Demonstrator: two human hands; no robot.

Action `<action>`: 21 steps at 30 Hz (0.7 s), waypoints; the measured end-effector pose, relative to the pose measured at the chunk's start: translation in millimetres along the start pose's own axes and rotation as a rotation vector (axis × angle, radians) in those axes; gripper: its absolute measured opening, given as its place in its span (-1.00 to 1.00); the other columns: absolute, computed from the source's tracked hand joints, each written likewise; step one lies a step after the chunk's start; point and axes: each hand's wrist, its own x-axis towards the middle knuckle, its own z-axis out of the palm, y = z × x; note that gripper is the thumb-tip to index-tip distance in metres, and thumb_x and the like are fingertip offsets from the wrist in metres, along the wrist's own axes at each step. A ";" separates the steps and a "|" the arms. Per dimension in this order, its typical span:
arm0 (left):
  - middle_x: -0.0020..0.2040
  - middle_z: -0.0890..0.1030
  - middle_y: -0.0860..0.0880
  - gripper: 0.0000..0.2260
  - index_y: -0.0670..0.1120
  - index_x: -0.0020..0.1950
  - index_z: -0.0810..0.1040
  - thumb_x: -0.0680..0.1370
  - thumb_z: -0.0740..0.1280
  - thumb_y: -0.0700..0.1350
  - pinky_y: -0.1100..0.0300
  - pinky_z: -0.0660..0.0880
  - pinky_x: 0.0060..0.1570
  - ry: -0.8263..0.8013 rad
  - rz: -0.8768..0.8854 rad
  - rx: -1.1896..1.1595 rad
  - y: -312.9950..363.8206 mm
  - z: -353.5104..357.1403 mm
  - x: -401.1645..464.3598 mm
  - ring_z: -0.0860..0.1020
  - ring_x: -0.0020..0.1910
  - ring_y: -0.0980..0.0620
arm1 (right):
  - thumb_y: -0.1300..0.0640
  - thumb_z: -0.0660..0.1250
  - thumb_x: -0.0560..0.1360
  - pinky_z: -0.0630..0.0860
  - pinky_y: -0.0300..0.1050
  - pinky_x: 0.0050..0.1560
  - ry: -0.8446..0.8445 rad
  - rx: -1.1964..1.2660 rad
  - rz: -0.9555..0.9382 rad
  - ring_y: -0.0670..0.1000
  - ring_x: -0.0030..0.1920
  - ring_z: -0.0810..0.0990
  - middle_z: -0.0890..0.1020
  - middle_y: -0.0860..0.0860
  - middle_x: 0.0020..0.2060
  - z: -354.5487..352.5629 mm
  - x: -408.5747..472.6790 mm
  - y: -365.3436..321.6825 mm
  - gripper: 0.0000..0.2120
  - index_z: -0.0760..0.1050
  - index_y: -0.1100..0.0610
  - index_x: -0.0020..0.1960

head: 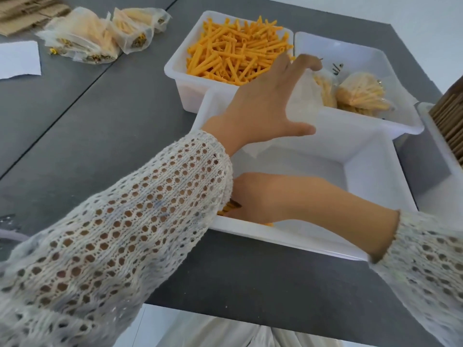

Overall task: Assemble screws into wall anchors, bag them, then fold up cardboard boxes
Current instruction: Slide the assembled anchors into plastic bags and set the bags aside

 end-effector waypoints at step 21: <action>-0.09 0.32 0.30 -0.37 -0.04 0.36 0.32 0.38 0.52 0.00 0.48 0.31 -0.24 -0.029 0.027 -0.332 -10.0 3.7 4.3 0.40 -0.19 0.38 | 0.17 0.26 0.58 0.35 -0.20 -0.42 1.267 1.290 -0.015 0.00 -0.41 0.39 0.50 -0.03 -0.42 -53.1 -103.5 100.3 -0.84 0.52 0.08 -0.17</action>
